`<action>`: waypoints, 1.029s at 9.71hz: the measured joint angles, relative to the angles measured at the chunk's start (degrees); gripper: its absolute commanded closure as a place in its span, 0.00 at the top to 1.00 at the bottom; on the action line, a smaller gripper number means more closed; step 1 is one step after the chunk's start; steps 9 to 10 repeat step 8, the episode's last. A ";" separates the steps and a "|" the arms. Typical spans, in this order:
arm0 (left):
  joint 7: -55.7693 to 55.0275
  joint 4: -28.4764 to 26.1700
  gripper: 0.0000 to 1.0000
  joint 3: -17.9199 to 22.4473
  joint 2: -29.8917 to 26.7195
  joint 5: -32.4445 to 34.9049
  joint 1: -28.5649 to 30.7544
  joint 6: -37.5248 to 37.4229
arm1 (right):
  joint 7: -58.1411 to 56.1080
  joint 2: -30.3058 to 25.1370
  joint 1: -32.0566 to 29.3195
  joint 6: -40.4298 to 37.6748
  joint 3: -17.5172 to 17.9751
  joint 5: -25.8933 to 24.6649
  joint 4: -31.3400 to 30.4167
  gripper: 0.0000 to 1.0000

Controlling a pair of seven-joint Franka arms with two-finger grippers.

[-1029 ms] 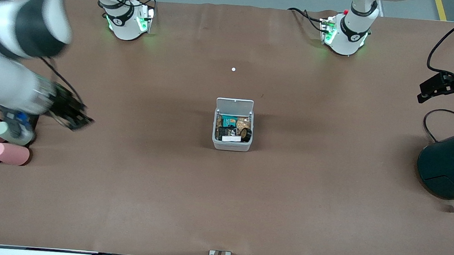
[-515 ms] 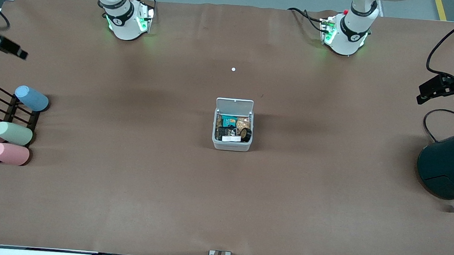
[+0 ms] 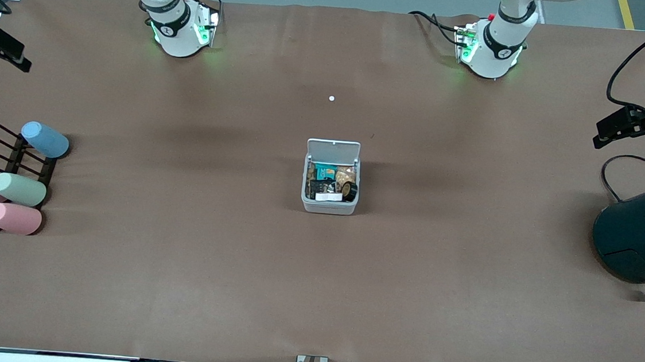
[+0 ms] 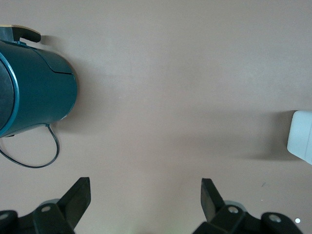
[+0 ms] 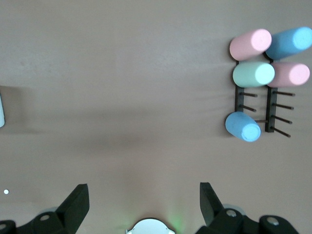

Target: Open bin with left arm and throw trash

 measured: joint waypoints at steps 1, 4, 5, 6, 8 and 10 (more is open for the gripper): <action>0.00 0.00 1.00 0.00 0.02 0.00 0.00 0.00 | 0.02 1.15 0.64 0.02 0.01 -0.09 0.86 1.00; 0.11 0.00 1.00 0.00 0.04 0.00 -0.02 0.00 | 0.02 1.95 0.78 0.38 -0.03 -0.10 1.25 1.00; 0.07 0.00 1.00 0.00 0.04 0.00 -0.01 0.00 | 0.02 1.96 0.86 0.41 -0.03 -0.10 1.27 1.00; 0.06 0.00 1.00 0.00 0.04 0.00 -0.01 0.00 | 0.02 1.98 1.12 0.42 -0.03 -0.10 1.27 1.00; 0.08 0.00 1.00 0.00 0.04 0.00 -0.02 0.00 | 0.02 2.04 1.43 0.43 -0.02 -0.10 1.27 1.00; 0.08 0.00 1.00 0.00 0.04 0.00 -0.02 0.00 | 0.02 2.04 1.43 0.43 -0.02 -0.10 1.27 1.00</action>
